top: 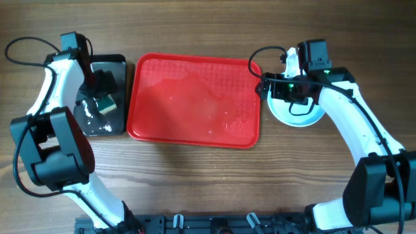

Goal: Clean dirty plates on tray and stack at the side

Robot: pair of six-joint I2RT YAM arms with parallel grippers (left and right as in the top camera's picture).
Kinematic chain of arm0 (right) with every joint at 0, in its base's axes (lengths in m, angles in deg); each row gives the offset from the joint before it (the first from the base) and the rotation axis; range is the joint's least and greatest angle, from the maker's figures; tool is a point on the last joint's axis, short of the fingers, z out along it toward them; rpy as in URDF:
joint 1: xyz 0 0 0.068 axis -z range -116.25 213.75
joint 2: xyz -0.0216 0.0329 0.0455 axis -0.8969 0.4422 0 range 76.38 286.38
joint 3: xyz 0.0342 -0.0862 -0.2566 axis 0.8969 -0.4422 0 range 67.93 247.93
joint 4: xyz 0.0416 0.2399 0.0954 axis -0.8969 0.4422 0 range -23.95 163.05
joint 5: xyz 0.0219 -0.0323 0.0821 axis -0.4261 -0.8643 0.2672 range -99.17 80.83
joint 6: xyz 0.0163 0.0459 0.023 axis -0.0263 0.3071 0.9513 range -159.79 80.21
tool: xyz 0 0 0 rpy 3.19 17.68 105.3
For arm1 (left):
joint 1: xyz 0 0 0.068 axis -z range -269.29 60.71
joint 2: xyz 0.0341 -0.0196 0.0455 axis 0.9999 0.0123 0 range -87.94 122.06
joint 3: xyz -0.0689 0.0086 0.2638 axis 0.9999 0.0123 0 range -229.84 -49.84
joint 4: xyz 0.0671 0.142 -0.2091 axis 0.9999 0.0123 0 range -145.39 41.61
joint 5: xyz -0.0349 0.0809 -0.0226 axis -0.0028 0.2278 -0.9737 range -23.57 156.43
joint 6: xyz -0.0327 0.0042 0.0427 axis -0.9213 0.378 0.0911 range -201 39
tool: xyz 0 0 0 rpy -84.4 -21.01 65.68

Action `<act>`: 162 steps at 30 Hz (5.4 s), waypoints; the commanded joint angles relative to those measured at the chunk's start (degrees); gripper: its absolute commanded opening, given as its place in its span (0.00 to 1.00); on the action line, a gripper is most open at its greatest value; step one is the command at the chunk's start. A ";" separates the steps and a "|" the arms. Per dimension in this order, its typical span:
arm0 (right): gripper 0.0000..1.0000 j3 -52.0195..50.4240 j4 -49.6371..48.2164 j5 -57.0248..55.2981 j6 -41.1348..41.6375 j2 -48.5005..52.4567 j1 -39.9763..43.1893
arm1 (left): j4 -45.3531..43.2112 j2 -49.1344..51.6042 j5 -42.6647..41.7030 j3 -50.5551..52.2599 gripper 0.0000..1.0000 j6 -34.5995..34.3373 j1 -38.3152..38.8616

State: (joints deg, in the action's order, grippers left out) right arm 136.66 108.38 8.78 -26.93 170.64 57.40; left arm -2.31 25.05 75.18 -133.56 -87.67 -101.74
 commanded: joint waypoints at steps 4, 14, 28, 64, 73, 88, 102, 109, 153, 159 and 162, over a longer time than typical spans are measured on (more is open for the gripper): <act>1.00 12.13 5.99 0.09 -2.38 -2.43 -0.17 | 6.82 -10.80 0.98 -9.84 1.00 0.00 1.62; 1.00 25.68 21.27 0.04 -2.29 -12.07 -0.17 | 7.21 -18.12 0.96 -9.86 1.00 0.04 2.43; 1.00 26.16 24.63 -3.26 15.47 -22.77 -0.17 | 7.21 -18.05 0.96 -9.86 1.00 0.04 2.45; 1.00 -50.05 -41.16 -6.12 -2.36 -69.35 -0.17 | 7.21 -18.05 0.96 -9.86 1.00 0.04 2.45; 1.00 -61.13 -47.52 -6.10 -2.23 -80.78 -0.17 | 7.21 -18.05 0.96 -9.86 1.00 0.04 2.45; 1.00 -68.48 -49.03 -6.10 -2.19 -92.24 -0.17 | 7.21 -18.05 0.96 -9.86 1.00 0.04 2.45; 1.00 -68.43 -43.17 -6.10 -2.21 -94.07 -0.22 | 7.21 -18.05 0.96 -9.86 1.00 0.04 2.45; 1.00 -68.43 -43.19 -6.12 -2.21 -93.61 -0.22 | 7.21 -18.05 0.96 -9.86 1.00 0.04 2.45; 1.00 -68.43 -43.17 -6.12 -2.21 -93.61 -0.22 | 14.10 -58.42 -0.39 -4.55 1.00 0.07 12.24; 1.00 -68.43 -43.17 -6.12 -2.21 -93.61 -0.22 | -5.40 -73.13 -4.37 16.65 1.00 0.13 10.60; 1.00 -68.43 -43.17 -6.12 -2.21 -93.61 -0.22 | -17.22 -81.83 -6.71 30.56 1.00 0.28 10.56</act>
State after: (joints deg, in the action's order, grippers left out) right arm 68.36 65.41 3.60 -28.59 77.49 57.40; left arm -12.49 -49.46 72.47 -115.68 -87.67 -90.77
